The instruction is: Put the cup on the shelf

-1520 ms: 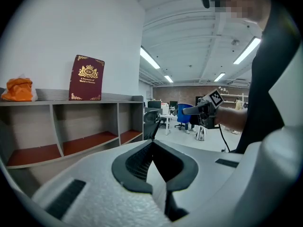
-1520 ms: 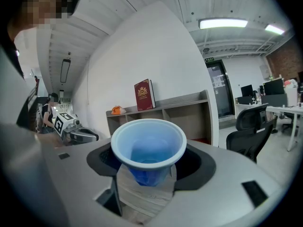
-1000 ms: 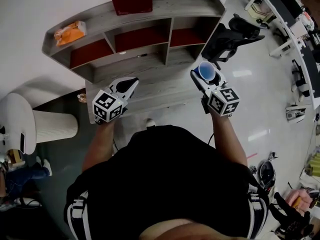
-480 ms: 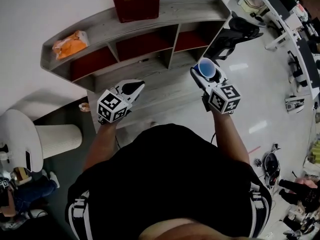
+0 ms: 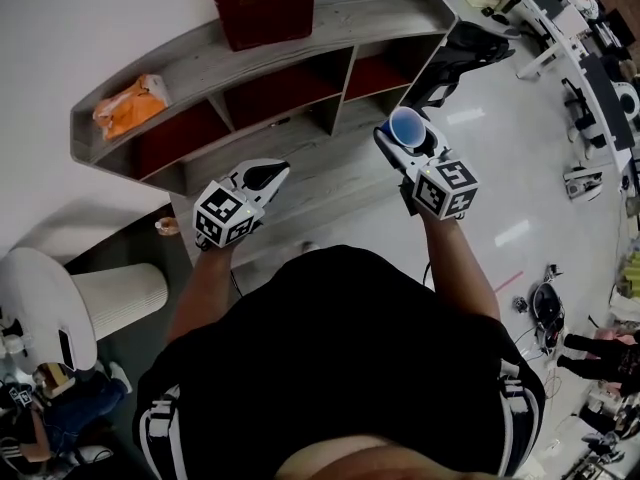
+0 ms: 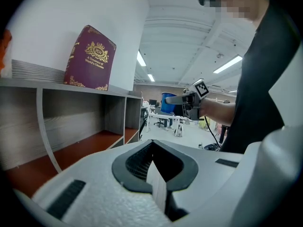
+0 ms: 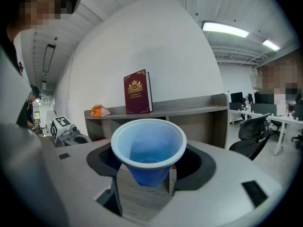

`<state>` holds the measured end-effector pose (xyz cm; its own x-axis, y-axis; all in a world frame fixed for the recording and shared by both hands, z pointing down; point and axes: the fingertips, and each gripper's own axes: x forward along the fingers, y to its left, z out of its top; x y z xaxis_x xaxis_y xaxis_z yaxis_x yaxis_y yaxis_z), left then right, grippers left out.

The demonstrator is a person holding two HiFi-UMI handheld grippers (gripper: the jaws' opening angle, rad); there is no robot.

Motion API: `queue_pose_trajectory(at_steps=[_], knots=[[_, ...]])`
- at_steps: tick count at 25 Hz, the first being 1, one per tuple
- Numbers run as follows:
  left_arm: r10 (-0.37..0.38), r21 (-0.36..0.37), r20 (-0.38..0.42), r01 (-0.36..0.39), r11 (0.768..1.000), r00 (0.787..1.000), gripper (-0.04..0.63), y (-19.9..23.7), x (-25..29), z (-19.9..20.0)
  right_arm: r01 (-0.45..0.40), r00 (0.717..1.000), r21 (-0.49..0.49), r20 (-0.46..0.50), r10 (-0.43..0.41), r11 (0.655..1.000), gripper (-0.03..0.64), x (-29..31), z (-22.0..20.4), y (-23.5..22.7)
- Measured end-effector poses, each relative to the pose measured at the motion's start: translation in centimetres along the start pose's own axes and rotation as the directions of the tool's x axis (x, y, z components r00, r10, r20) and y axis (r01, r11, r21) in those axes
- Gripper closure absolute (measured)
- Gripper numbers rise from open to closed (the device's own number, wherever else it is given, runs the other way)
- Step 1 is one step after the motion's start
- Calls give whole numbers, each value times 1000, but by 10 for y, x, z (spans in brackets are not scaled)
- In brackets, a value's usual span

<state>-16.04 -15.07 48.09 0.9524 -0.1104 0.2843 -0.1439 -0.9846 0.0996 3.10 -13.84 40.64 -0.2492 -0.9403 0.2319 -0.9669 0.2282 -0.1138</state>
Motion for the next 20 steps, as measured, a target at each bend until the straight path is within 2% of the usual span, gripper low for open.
queue_pose_trajectory(at_steps=[6,9,14,20], knots=[[-17,-29,12,17,999,1000,580,4,-7,-3,8,1000,-1,-12,-8,1000,313,5,-3,6],[-20,-13,6,20,1000,1000,580,3,-7,-5,14,1000,-4,-11,-14,1000,313,4,-2,7],[-6,8,49,6,1000,999,580,2,-8,4,17,1000,-6,4,-17,1000,314,-1,-3,6],[9,20,44,-10,1000,999,580,-4,-10,4,-4,1000,-7,23,4,1000,314,-6,-2,6]])
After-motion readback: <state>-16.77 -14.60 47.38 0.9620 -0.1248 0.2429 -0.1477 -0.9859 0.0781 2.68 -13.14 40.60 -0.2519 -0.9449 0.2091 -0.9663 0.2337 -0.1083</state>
